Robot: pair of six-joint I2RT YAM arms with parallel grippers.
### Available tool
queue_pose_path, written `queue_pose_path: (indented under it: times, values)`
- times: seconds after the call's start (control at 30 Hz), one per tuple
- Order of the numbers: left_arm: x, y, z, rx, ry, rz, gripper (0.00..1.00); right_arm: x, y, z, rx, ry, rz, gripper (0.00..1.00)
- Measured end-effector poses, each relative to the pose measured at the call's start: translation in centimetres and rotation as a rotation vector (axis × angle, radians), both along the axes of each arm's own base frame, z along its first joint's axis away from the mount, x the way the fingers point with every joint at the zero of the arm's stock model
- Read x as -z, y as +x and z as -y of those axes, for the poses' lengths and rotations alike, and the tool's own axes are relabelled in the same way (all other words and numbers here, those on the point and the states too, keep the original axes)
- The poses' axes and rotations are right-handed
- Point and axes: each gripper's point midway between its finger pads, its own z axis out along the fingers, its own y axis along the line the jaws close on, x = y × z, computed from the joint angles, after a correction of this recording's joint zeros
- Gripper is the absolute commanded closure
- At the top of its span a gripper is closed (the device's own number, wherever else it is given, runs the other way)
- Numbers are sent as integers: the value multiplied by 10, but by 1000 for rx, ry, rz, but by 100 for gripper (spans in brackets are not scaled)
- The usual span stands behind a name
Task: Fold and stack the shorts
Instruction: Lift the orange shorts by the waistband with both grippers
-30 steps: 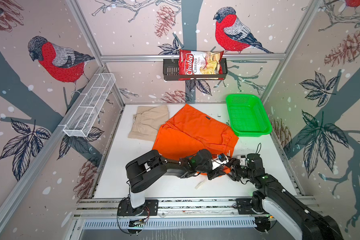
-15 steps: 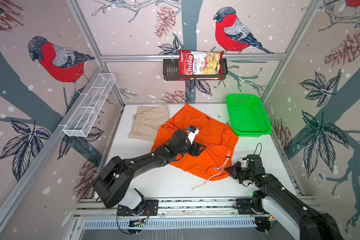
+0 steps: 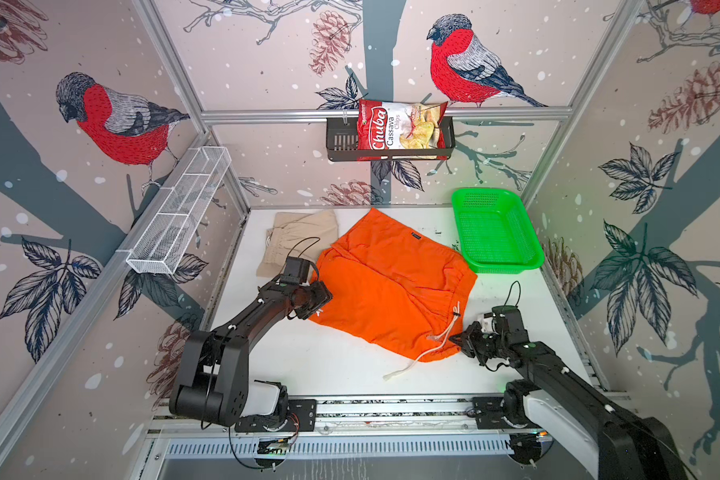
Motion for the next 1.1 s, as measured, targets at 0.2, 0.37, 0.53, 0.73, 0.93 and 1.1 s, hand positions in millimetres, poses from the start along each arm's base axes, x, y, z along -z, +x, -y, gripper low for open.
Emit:
queue_pose_path:
  times: [0.2, 0.37, 0.53, 0.73, 0.93, 1.1]
  values:
    - [12, -15, -37, -188, 32, -65, 41, 2, -1, 1, -10, -11, 3, 92]
    - [25, -16, -49, -229, 53, -105, 51, 2, -1, 1, -13, -15, -1, 92]
    - [37, -14, -50, -231, 57, -131, 61, 1, 0, 1, -15, -16, 4, 92]
    - [41, -4, -53, -239, 71, -109, 86, 0, 0, 1, -15, -17, 8, 93]
    - [34, -3, -57, -245, 90, -87, 100, 0, -1, 2, -25, -27, 14, 94]
    - [11, -6, -63, -268, 110, -26, 100, 0, -1, -2, -48, -31, 5, 95]
